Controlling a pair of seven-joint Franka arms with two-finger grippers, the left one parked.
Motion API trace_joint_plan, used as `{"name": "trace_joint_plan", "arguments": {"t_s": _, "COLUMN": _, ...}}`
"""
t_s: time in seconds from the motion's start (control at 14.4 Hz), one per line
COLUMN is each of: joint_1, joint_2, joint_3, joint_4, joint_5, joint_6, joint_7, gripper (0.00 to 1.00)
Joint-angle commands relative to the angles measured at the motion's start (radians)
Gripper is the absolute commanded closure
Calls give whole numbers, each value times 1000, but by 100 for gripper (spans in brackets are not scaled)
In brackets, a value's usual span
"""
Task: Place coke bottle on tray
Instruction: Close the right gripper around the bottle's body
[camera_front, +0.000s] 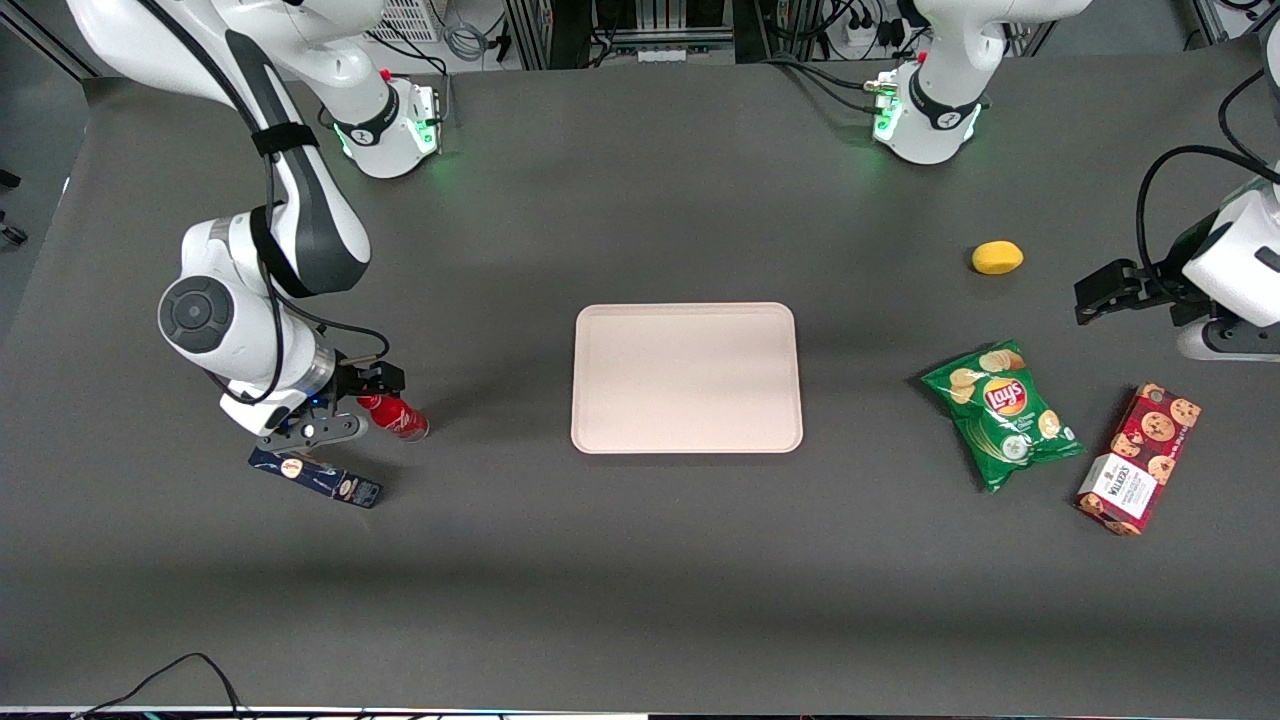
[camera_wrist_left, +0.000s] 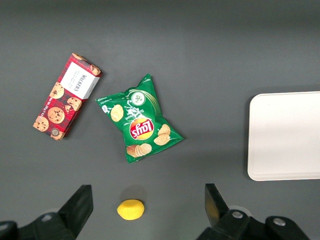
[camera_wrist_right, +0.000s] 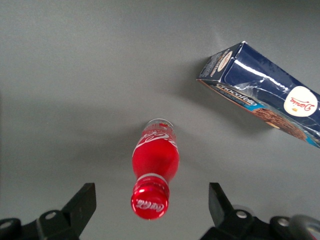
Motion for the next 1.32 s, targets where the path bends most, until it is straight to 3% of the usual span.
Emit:
{"name": "trace_joint_plan", "arguments": {"t_s": 0.0, "joint_1": 3, "joint_2": 15, "joint_3": 0, "joint_4": -11, "joint_5": 5, "joint_6": 39, "joint_7": -19, "gripper": 0}}
{"name": "trace_joint_plan", "arguments": {"t_s": 1.25, "joint_1": 3, "joint_2": 36, "joint_3": 0, "joint_4": -88, "joint_5": 5, "joint_6": 156, "joint_7": -39, "gripper": 0}}
